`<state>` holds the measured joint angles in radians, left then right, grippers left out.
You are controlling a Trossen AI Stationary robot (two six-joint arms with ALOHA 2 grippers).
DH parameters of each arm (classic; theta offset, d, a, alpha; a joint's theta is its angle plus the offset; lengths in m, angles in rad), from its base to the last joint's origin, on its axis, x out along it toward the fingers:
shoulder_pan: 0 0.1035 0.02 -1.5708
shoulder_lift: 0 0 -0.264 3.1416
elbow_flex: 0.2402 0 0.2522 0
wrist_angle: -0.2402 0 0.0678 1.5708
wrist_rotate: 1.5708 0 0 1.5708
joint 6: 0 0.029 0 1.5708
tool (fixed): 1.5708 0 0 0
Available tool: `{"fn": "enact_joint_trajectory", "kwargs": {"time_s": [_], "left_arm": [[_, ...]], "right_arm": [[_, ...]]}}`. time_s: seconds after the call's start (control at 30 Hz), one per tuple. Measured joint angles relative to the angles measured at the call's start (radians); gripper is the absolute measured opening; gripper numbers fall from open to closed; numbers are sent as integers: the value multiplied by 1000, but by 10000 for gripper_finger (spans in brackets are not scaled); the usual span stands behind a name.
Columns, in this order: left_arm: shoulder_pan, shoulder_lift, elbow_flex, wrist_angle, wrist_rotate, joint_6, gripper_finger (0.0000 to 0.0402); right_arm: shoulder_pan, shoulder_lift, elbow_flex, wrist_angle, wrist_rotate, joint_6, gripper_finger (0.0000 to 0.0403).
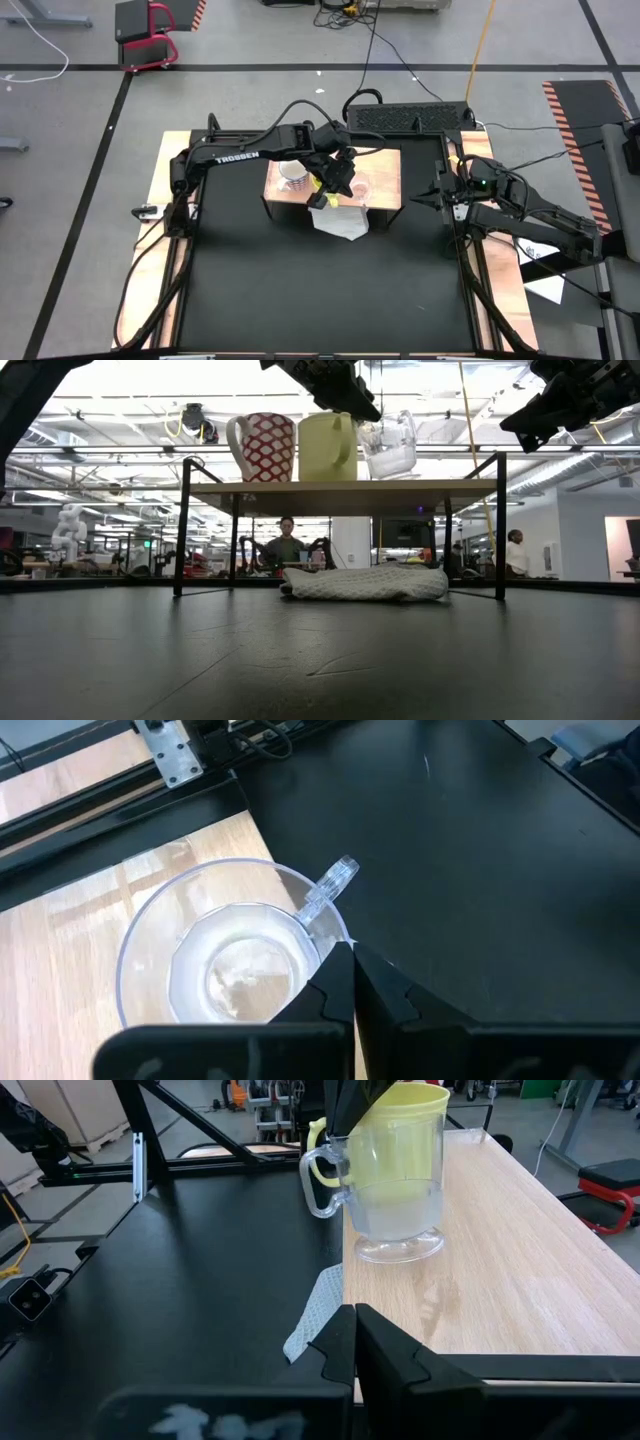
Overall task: Stack small to large cups/mugs on shelf
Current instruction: Put the transparent mug on the shelf
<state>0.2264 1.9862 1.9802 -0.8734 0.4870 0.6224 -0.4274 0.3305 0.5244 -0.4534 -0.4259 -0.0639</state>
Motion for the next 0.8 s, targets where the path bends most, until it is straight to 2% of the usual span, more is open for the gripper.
{"fn": "enact_joint_trajectory", "kwargs": {"time_s": [0.8], "left_arm": [[-1,0,0,10,2,23,0]], "right_arm": [[0,0,0,0,0,0,0]]}}
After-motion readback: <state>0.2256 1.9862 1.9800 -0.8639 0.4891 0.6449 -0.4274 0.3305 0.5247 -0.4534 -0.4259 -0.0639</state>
